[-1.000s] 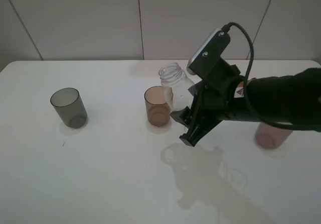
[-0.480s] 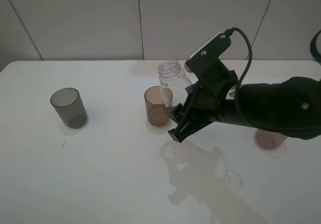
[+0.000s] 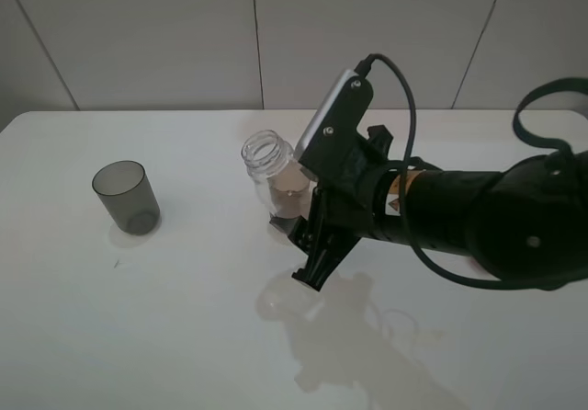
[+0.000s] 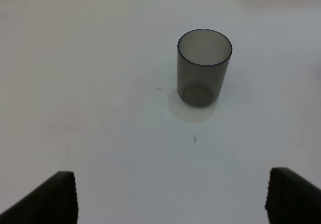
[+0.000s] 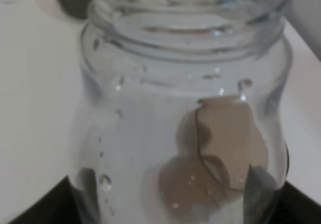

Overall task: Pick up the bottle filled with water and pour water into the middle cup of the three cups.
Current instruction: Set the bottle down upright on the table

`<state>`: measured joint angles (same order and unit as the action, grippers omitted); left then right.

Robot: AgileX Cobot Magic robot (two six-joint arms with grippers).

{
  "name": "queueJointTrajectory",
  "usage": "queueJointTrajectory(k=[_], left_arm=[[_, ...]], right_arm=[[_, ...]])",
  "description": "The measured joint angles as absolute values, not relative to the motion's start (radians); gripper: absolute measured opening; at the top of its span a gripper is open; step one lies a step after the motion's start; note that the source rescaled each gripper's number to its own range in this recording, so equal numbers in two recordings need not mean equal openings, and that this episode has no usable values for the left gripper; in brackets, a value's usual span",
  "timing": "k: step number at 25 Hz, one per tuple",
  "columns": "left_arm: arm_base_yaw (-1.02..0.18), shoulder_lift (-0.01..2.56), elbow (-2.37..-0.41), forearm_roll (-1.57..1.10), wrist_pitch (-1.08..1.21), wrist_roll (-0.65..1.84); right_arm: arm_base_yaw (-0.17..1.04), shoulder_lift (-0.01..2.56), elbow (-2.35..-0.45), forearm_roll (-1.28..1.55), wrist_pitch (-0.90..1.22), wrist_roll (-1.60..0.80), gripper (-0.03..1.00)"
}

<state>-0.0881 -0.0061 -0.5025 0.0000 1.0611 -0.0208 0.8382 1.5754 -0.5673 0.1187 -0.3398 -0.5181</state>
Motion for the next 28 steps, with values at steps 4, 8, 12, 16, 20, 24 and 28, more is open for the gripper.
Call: queueJointTrajectory(k=[4, 8, 12, 16, 20, 24, 28], left_arm=[[-0.088, -0.006, -0.503, 0.000, 1.061, -0.021], [-0.088, -0.006, -0.503, 0.000, 1.061, -0.021], [-0.088, -0.006, -0.503, 0.000, 1.061, -0.021], [-0.088, -0.006, -0.503, 0.000, 1.061, -0.021], [-0.088, -0.006, -0.503, 0.000, 1.061, -0.021], [-0.088, -0.006, -0.503, 0.000, 1.061, -0.021], [-0.088, -0.006, -0.503, 0.000, 1.061, -0.021]], right_arm=[[0.838, 1.592, -0.567, -0.111, -0.419, -0.221, 0.03], [0.838, 1.646, -0.568, -0.285, -0.515, 0.000, 0.03], [0.838, 1.733, -0.569, -0.393, -0.630, 0.046, 0.03], [0.838, 1.831, -0.571, -0.432, -0.767, 0.051, 0.03], [0.837, 1.911, -0.571, -0.440, -0.858, 0.041, 0.03], [0.820, 1.954, -0.572, -0.441, -0.872, 0.039, 0.03], [0.814, 1.965, -0.572, -0.440, -0.875, 0.038, 0.03]])
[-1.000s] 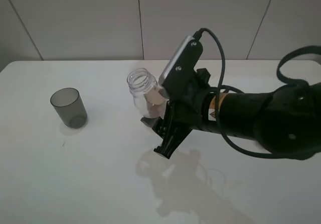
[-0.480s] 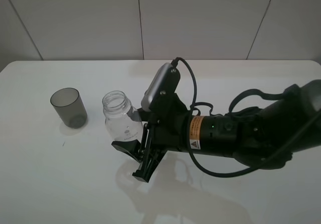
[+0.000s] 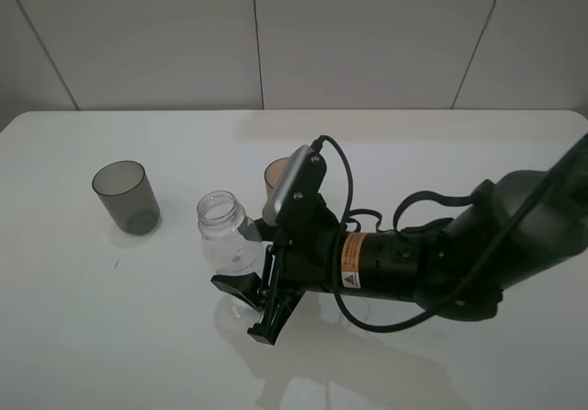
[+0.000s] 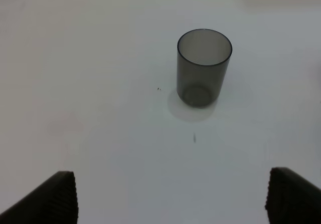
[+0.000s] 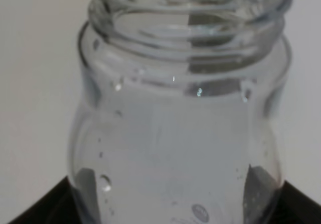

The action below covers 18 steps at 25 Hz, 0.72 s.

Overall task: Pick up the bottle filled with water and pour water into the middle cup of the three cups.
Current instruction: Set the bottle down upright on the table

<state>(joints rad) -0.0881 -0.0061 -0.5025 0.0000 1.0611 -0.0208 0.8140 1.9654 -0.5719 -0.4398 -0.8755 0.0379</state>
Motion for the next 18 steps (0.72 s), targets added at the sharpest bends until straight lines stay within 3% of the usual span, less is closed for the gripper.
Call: queueJointTrajectory(k=[9, 10, 14, 16, 18], left_arm=[[-0.088, -0.006, -0.503, 0.000, 1.061, -0.021], [-0.088, -0.006, -0.503, 0.000, 1.061, -0.021], [-0.088, -0.006, -0.503, 0.000, 1.061, -0.021], [-0.088, -0.006, -0.503, 0.000, 1.061, -0.021], [-0.088, -0.006, -0.503, 0.000, 1.061, -0.021]], right_arm=[[0.814, 2.017, -0.573, -0.441, -0.891, 0.013, 0.05], [0.814, 2.017, -0.573, -0.441, -0.891, 0.000, 0.12], [0.814, 2.017, -0.573, -0.441, -0.891, -0.030, 0.68], [0.814, 2.017, -0.573, -0.441, -0.892, -0.034, 0.81], [0.814, 2.017, -0.573, -0.441, -0.894, -0.037, 0.86]])
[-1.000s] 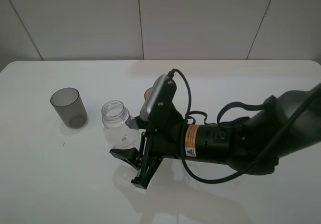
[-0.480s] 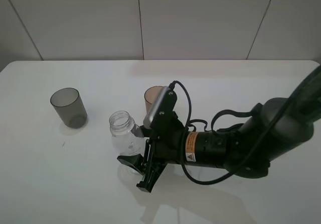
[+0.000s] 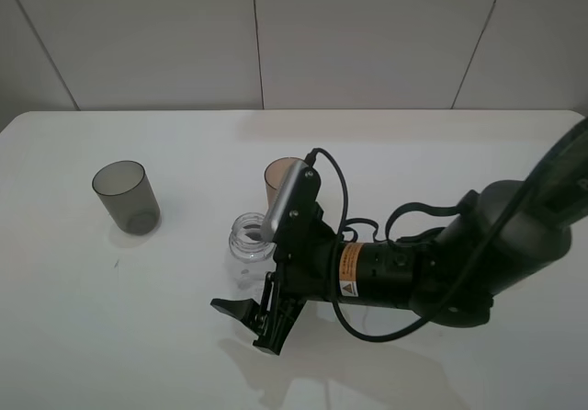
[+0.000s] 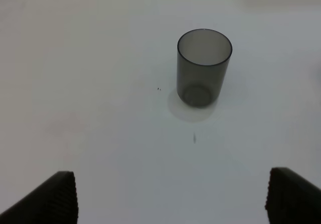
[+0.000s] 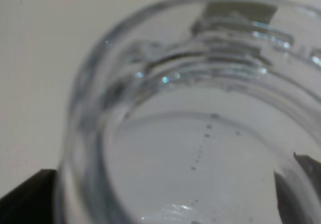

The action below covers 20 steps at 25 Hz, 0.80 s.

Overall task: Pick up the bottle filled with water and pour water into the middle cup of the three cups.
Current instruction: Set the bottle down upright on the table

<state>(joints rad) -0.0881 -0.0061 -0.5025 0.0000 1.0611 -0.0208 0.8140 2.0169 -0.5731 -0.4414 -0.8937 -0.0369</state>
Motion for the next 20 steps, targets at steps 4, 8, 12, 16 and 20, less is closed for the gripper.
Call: queueJointTrajectory(k=[4, 8, 12, 16, 20], left_arm=[[-0.088, -0.006, -0.503, 0.000, 1.061, -0.021], [-0.088, -0.006, -0.503, 0.000, 1.061, -0.021], [-0.088, -0.006, -0.503, 0.000, 1.061, -0.021], [-0.088, -0.006, -0.503, 0.000, 1.061, -0.021], [-0.088, -0.006, -0.503, 0.000, 1.061, -0.021]], right_arm=[[0.814, 2.011, -0.573, -0.441, -0.896, -0.040, 0.89], [0.814, 1.965, -0.572, -0.440, -0.897, -0.070, 0.90], [0.814, 1.905, -0.571, -0.440, -0.896, -0.073, 0.90], [0.814, 1.838, -0.570, -0.440, -0.894, -0.069, 0.90], [0.814, 1.757, -0.569, -0.440, -0.882, -0.046, 0.90]])
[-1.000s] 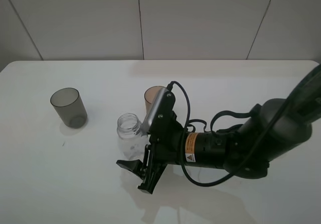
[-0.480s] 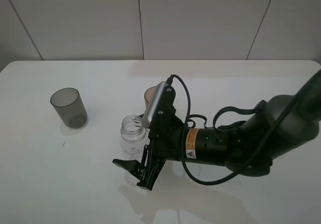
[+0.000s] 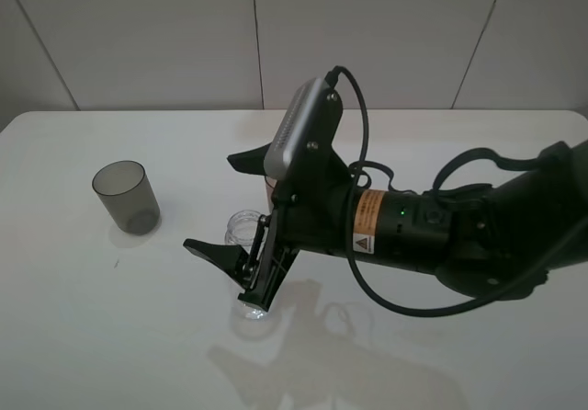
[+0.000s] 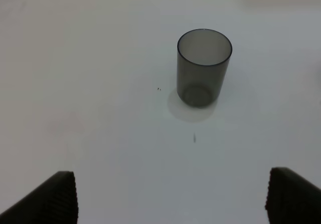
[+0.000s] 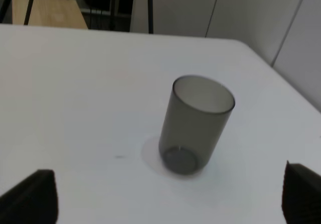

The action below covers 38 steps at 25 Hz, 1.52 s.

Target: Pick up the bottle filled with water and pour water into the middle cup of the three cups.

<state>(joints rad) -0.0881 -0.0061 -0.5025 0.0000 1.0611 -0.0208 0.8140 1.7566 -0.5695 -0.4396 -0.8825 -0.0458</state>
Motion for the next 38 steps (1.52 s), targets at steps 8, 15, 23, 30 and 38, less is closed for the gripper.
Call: queueJointTrajectory(k=[8, 15, 23, 30, 38], left_arm=[[-0.088, -0.006, -0.503, 0.000, 1.061, -0.021], [-0.088, -0.006, -0.503, 0.000, 1.061, -0.021], [-0.088, -0.006, -0.503, 0.000, 1.061, -0.021], [-0.088, -0.006, -0.503, 0.000, 1.061, -0.021], [-0.088, -0.006, -0.503, 0.000, 1.061, -0.021]], right_arm=[[0.814, 1.532, -0.568, -0.265, -0.666, 0.010, 0.90], [0.798, 1.301, -0.592, 0.076, -0.274, -0.026, 0.90], [0.567, 1.136, -0.656, 0.209, 0.288, -0.097, 0.90], [0.346, 0.940, -0.663, 0.124, 0.547, -0.021, 0.90], [0.137, 0.642, -0.686, 0.060, 0.776, -0.010, 0.90]])
